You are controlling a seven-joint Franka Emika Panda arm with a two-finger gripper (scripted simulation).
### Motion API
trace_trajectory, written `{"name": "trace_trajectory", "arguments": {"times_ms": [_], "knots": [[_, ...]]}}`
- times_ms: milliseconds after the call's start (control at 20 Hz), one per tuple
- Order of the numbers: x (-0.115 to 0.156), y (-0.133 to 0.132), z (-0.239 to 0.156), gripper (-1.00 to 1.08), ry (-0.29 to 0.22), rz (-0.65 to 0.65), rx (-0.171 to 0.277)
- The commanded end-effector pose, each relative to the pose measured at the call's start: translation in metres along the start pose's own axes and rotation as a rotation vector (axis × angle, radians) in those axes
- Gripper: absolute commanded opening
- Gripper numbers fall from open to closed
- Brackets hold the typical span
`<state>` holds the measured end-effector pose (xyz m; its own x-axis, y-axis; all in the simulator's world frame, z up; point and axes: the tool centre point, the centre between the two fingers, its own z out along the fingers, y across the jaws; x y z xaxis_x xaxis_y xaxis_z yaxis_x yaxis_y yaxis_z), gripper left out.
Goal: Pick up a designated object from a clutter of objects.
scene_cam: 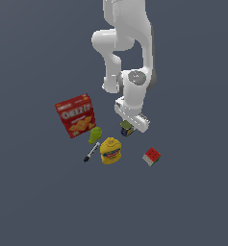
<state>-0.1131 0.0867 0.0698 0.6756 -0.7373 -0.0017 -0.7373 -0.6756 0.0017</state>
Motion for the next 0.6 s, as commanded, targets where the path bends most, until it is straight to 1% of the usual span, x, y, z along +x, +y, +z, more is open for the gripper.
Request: {"name": "trace_trajectory", "arguments": {"times_ms": [0, 250, 550], "knots": [[0.003, 0.000, -0.009, -1.00, 0.002, 0.000, 0.003], [0.009, 0.004, -0.033, -1.00, 0.002, 0.000, 0.003], [0.020, 0.011, -0.076, -1.00, 0.000, 0.000, 0.004]]}}
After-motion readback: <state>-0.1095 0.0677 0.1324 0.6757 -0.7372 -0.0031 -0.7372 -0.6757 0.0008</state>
